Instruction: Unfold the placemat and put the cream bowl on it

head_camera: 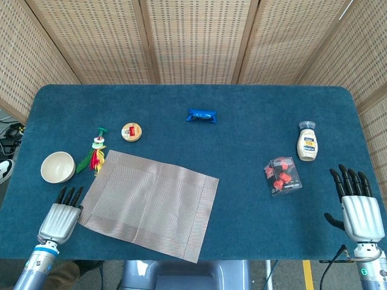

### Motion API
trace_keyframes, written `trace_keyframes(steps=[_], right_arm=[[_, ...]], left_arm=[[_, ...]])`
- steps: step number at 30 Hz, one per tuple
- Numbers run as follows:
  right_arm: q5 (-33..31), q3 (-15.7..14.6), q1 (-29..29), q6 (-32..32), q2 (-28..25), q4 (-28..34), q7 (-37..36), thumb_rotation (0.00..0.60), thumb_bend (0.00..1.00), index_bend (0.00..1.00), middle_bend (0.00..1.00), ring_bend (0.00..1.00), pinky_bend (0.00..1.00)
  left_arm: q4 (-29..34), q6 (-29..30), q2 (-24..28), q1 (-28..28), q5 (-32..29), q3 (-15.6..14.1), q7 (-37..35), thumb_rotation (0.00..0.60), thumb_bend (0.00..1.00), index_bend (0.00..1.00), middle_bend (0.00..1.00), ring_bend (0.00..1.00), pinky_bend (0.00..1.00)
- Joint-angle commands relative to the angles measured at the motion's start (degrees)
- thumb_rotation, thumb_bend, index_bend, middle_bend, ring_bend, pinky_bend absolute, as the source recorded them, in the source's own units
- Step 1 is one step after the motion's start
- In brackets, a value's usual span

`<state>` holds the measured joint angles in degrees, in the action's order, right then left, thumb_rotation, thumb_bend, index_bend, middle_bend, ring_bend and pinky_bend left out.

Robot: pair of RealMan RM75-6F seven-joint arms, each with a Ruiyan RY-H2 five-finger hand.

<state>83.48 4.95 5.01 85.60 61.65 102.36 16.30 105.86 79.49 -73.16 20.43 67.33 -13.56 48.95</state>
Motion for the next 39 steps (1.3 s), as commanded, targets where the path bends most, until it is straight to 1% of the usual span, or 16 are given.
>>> trace_keyframes(steps=[1,5,7,11,14,18,20,22,25,29,34,39], right_arm=[[0.1,-0.1,0.1,-0.1,0.2,0.0,0.3,0.600,0.00,0.00,0.00,0.00,0.00],[0.2,-0.3,0.2,-0.5,0.5,-0.1,0.8,0.600,0.00,0.00,0.00,0.00,0.00],[0.2,-0.4,0.3,-0.7,0.6,-0.2,1.2,0.600,0.00,0.00,0.00,0.00,0.00],[0.4,-0.6,0.4,-1.0,0.9,-0.4,1.7,0.600,0.00,0.00,0.00,0.00,0.00],[1.1,-1.0,0.8,-1.7,1.2,-0.8,1.8,0.600,0.00,0.00,0.00,0.00,0.00],[4.5,-2.5,2.5,-4.6,1.6,-2.8,1.0,0.600,0.00,0.02,0.00,0.00,0.00],[7.6,-3.5,4.3,-6.7,1.9,-4.6,0.1,0.600,0.00,0.04,0.00,0.00,0.00],[12.4,-4.7,6.9,-9.5,2.0,-7.1,-0.9,0.600,0.00,0.05,0.00,0.00,0.00],[17.5,-6.0,10.7,-13.2,1.9,-9.5,-3.7,0.600,0.00,0.07,0.00,0.00,0.00],[21.7,-6.6,16.3,-18.4,1.8,-9.7,-8.9,0.600,0.00,0.10,0.00,0.00,0.00],[25.6,-6.8,20.9,-21.3,2.9,-9.5,-12.5,0.600,0.00,0.15,0.00,0.00,0.00],[32.6,-8.6,26.6,-24.3,5.4,-9.1,-16.8,0.600,0.00,0.18,0.00,0.00,0.00]], left_arm=[[-0.4,-2.3,1.0,-0.4,1.3,0.2,-6.1,0.600,0.00,0.00,0.00,0.00,0.00],[-1.8,-1.0,2.4,-1.1,8.2,1.0,-17.1,0.600,0.00,0.00,0.00,0.00,0.00],[-2.1,0.4,3.8,-1.5,11.3,1.1,-21.5,0.600,0.00,0.00,0.00,0.00,0.00],[-1.2,3.0,6.9,-2.3,14.2,1.8,-25.9,0.600,0.00,0.00,0.00,0.00,0.00],[-0.3,5.3,8.5,-2.8,14.1,4.0,-27.8,0.600,0.00,0.00,0.00,0.00,0.00],[1.9,7.0,9.7,-3.2,11.9,7.4,-28.9,0.600,0.00,0.00,0.00,0.00,0.00],[3.1,7.6,10.4,-3.3,10.8,8.8,-28.4,0.600,0.00,0.00,0.00,0.00,0.00],[4.6,8.0,11.1,-3.4,9.6,10.0,-27.9,0.600,0.00,0.00,0.00,0.00,0.00],[6.0,7.7,11.8,-3.6,8.9,10.9,-27.7,0.600,0.00,0.00,0.00,0.00,0.00],[6.3,7.3,11.6,-4.0,9.2,11.6,-28.1,0.600,0.00,0.00,0.00,0.00,0.00],[5.5,6.4,11.1,-4.1,9.5,11.9,-28.4,0.600,0.00,0.00,0.00,0.00,0.00],[3.7,4.6,10.3,-3.6,8.9,12.5,-28.0,0.600,0.00,0.00,0.00,0.00,0.00]])
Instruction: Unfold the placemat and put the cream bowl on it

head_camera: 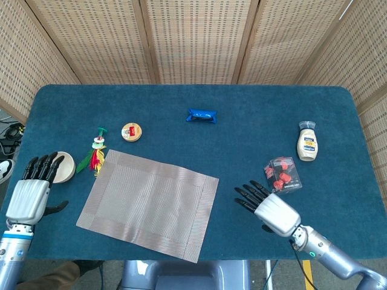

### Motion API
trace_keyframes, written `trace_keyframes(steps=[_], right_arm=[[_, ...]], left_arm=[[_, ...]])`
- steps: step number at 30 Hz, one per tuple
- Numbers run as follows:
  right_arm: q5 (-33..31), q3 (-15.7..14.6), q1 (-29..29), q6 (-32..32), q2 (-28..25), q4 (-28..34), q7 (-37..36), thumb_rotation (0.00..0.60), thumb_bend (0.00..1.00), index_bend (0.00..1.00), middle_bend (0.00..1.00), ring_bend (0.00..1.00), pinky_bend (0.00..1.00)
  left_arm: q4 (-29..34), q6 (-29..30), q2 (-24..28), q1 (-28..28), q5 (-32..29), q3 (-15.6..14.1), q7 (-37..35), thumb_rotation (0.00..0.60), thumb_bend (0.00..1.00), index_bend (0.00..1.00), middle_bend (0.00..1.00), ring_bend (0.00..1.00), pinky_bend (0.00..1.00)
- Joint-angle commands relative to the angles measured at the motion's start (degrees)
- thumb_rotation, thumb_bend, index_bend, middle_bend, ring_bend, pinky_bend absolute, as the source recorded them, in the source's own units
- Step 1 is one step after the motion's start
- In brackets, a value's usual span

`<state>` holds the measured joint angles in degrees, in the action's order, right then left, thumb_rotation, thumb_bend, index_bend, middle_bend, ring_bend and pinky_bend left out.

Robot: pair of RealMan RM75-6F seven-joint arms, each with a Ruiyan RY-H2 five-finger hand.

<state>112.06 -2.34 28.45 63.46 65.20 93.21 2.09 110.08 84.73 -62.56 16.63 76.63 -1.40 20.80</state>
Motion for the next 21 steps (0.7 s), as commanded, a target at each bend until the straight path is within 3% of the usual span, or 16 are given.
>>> trace_keyframes(steps=[1,10,21], right_arm=[[5.3,-1.7,4.3,-2.8,2.5,-0.1,-3.5,0.600,0.00,0.18,0.00,0.00,0.00],[9.4,-3.6,11.7,-10.4,10.9,-2.2,-5.2,0.600,0.00,0.21,0.00,0.00,0.00],[10.8,-4.7,17.9,-14.1,20.6,-7.4,-5.3,0.600,0.00,0.20,0.00,0.00,0.00]], left_arm=[[-0.6,-0.7,-0.4,0.3,-0.5,0.6,0.1,0.600,0.00,0.00,0.00,0.00,0.00],[-1.0,-0.2,-0.1,-0.5,-0.7,2.1,-1.0,0.600,0.00,0.00,0.00,0.00,0.00],[-1.4,-0.4,0.4,-1.5,-0.9,3.2,-2.0,0.600,0.00,0.00,0.00,0.00,0.00]])
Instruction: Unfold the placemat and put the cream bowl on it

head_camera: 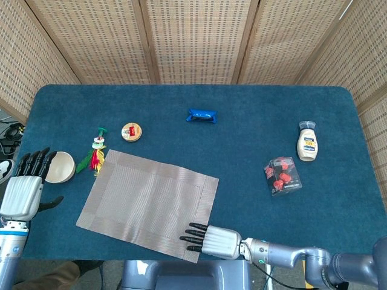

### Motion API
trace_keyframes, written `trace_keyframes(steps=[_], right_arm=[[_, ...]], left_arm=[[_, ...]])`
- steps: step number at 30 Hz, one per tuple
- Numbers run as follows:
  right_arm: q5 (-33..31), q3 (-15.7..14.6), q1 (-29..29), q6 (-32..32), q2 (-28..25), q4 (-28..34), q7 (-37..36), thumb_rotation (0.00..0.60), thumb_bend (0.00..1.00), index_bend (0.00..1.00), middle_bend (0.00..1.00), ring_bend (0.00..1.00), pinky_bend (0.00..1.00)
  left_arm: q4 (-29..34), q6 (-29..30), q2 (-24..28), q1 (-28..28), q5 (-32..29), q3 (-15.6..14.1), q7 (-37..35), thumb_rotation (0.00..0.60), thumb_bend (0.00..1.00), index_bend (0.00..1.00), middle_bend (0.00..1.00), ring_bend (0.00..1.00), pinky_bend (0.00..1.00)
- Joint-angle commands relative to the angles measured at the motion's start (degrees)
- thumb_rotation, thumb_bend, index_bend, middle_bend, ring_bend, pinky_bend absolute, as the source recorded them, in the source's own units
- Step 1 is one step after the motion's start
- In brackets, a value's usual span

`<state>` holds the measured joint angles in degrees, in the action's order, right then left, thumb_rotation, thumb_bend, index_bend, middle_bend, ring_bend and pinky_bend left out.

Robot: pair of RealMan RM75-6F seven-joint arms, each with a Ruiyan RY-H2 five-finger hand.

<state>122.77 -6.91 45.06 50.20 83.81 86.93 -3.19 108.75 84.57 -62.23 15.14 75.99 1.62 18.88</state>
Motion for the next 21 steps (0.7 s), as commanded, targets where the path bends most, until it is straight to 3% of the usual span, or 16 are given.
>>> trace_keyframes(steps=[1,21], right_arm=[[-0.3,0.0,1.6,-1.0,2.6,-1.4,-0.2,0.600,0.00,0.20,0.00,0.00,0.00],[-7.7,1.2,4.0,-3.7,9.1,-4.3,4.7,0.600,0.00,0.21,0.00,0.00,0.00]], left_arm=[[-0.1,-0.4,0.1,0.0,-0.3,0.3,-0.2,0.600,0.00,0.00,0.00,0.00,0.00],[0.0,-2.4,0.7,-0.4,0.7,1.3,-1.7,0.600,0.00,0.00,0.00,0.00,0.00]])
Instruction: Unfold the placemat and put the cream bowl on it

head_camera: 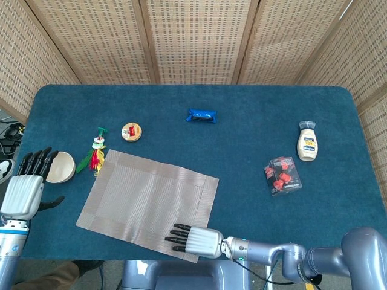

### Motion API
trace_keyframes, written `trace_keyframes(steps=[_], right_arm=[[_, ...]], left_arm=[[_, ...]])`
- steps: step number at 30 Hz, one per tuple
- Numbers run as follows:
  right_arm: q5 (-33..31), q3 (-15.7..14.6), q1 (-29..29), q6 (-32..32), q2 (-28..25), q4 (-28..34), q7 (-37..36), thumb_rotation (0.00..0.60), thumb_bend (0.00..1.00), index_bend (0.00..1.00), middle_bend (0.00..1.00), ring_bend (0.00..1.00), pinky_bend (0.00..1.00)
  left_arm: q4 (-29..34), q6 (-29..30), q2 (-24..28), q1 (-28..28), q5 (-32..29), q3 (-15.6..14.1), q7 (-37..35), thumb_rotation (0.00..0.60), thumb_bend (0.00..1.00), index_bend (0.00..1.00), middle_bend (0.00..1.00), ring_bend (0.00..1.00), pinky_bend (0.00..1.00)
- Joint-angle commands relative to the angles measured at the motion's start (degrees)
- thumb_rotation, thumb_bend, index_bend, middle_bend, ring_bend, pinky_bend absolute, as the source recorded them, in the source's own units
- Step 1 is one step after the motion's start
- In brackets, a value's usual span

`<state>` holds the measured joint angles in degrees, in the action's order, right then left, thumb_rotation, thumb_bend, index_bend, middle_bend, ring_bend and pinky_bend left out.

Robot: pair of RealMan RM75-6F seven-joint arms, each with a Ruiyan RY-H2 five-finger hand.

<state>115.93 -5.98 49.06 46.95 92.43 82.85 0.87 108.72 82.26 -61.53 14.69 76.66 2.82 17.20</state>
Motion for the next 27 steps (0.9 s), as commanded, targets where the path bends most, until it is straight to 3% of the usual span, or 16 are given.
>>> trace_keyframes(steps=[1,21,27], right_arm=[[-1.6,0.4,0.0,-0.9,0.8,-0.2,1.0,0.600,0.00,0.21,0.00,0.00,0.00],[-7.7,0.6,0.1,-1.7,3.1,0.0,6.1,0.600,0.00,0.21,0.00,0.00,0.00],[-8.4,0.6,0.1,-0.9,3.5,-0.4,6.3,0.600,0.17,0.21,0.00,0.00,0.00]], left_arm=[[0.0,-0.2,0.0,0.0,0.1,0.1,-0.1,0.600,0.00,0.00,0.00,0.00,0.00],[0.3,-1.3,0.5,-0.3,1.3,0.5,-0.8,0.600,0.00,0.00,0.00,0.00,0.00],[0.4,-1.4,0.5,-0.5,1.7,0.6,-0.8,0.600,0.00,0.00,0.00,0.00,0.00]])
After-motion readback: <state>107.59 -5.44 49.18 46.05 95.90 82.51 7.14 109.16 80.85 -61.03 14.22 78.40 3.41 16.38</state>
